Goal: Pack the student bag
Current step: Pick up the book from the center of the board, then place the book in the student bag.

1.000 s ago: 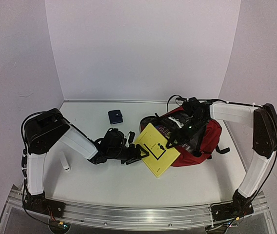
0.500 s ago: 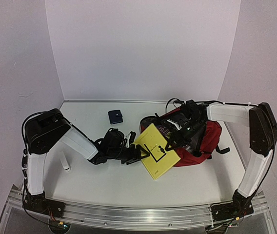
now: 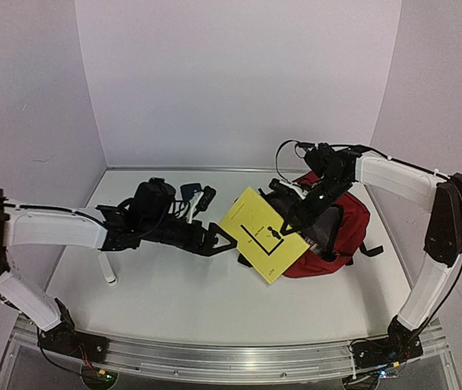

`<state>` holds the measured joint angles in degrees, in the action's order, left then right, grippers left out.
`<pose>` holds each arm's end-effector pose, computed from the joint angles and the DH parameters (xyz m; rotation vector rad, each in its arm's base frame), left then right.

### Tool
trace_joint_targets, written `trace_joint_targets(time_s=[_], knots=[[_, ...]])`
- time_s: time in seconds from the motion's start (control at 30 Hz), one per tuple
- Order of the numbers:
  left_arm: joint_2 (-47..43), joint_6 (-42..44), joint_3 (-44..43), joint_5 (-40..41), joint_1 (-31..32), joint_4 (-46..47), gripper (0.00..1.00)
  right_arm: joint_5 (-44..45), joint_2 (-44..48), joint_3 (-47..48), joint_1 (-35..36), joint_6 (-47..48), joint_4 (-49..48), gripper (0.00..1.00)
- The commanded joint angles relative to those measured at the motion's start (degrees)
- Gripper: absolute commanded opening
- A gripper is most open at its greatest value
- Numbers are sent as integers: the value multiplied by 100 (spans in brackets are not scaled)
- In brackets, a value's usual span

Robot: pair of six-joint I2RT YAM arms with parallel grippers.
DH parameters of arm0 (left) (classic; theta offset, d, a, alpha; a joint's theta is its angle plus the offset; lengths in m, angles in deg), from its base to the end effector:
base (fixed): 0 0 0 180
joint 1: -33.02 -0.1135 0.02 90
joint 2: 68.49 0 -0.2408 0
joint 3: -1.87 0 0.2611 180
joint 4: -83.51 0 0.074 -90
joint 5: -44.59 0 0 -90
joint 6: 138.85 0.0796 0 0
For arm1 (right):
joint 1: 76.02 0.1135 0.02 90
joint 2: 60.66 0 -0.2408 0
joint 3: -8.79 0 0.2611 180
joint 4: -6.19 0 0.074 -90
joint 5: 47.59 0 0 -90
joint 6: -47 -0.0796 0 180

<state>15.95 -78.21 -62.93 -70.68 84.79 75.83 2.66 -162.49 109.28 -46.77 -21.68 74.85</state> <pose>0.2037 -0.3135 0.1984 0.7394 2.1501 -1.2758 0.3037 0.2284 0.2160 -1.2973 2.3469 0.9977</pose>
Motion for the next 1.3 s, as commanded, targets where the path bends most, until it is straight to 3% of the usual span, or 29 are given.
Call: trace_joint_targets(time_s=[0.0, 0.2, 0.53, 0.73, 0.87, 1.1, 1.13, 1.2, 1.27], knots=[[-781, 1337, -295, 346, -5, -1799, 98, -273, 412, 485, 297, 1114, 940, 0], [-860, 1906, -510, 491, -16, -2477, 97, -243, 578, 665, 951, 1471, 1401, 0], [-544, 2155, -344, -1011, -8, -2122, 85, -322, 616, 705, 1485, 1760, 1677, 0], [-587, 1898, 126, -2043, -6, -1029, 62, -432, 685, 747, 1496, 1905, 1708, 0], [-615, 1710, 304, -2265, -8, -393, 37, -557, 727, 733, 1505, 1989, 1710, 0], [-474, 1531, 281, -2404, 0, -198, 5, -602, 781, 761, 1514, 2035, 1676, 2], [-475, 1449, 309, -2383, 2, -112, 1, -574, 773, 744, 1514, 2004, 1647, 4], [-503, 1226, 391, -2319, -8, 142, 0, -473, 743, 737, 1508, 1806, 1521, 20], [-569, 856, 535, -2101, -63, 500, 0, -200, 711, 793, 1462, 1356, 1204, 49]])
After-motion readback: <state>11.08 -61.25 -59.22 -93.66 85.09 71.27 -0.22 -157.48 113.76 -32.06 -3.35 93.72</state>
